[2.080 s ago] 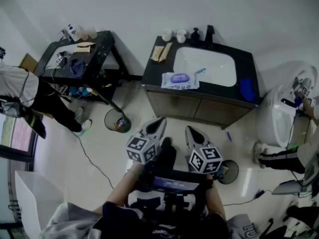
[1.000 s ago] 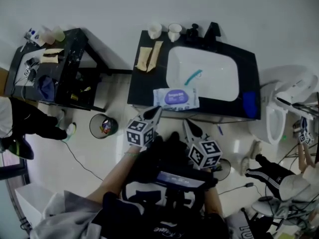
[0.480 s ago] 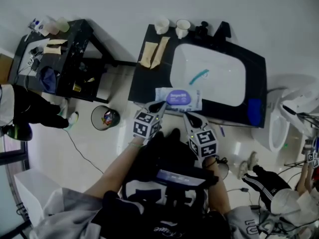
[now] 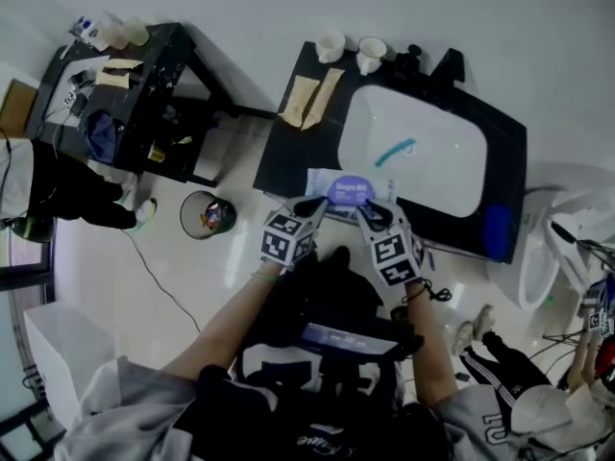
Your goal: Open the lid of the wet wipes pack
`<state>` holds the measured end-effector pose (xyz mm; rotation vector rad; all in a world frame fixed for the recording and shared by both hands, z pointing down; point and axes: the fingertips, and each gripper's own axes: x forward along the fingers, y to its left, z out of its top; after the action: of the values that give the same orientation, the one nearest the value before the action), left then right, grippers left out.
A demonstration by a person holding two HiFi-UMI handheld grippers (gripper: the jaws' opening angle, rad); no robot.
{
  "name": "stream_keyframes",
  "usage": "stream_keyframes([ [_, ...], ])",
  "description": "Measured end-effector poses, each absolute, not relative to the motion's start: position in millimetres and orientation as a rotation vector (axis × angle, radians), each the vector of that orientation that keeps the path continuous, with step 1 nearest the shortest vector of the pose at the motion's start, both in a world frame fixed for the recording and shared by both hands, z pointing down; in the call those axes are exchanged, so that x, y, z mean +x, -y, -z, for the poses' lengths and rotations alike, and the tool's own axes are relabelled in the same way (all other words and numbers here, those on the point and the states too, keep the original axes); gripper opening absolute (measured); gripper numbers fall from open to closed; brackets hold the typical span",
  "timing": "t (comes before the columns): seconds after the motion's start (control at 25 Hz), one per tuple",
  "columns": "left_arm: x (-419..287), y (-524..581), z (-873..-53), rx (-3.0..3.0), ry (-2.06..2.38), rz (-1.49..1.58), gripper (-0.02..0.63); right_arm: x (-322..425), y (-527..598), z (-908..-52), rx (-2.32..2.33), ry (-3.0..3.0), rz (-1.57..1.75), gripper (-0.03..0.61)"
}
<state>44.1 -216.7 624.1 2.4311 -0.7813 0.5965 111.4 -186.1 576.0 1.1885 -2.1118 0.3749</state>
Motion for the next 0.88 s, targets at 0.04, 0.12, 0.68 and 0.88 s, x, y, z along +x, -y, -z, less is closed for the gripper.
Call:
stream_keyframes([
  [0.04, 44.1, 217.1, -623.9, 2.426, 0.785, -0.593, 0.009, 108.8, 187.9, -577.1, 1.145, 2.113, -0.327, 0.081],
  [0.12, 44.2, 218.8, -622.4, 2.419, 0.799, -0.575, 0.008, 103.2, 190.7, -577.9, 1.065, 2.115, -0.242, 0.081],
  [0.68, 37.6, 219.8, -625.4, 2.374, 0.81, -0.527, 0.009, 99.3, 199.1, -577.2, 0.961, 2.095, -0.132, 0.083],
  [0.88, 37.0, 220.3, -629.8, 2.378, 0.807, -0.521, 0.009, 107.1, 212.8, -561.5, 1.075, 2.136, -0.211, 0.083],
])
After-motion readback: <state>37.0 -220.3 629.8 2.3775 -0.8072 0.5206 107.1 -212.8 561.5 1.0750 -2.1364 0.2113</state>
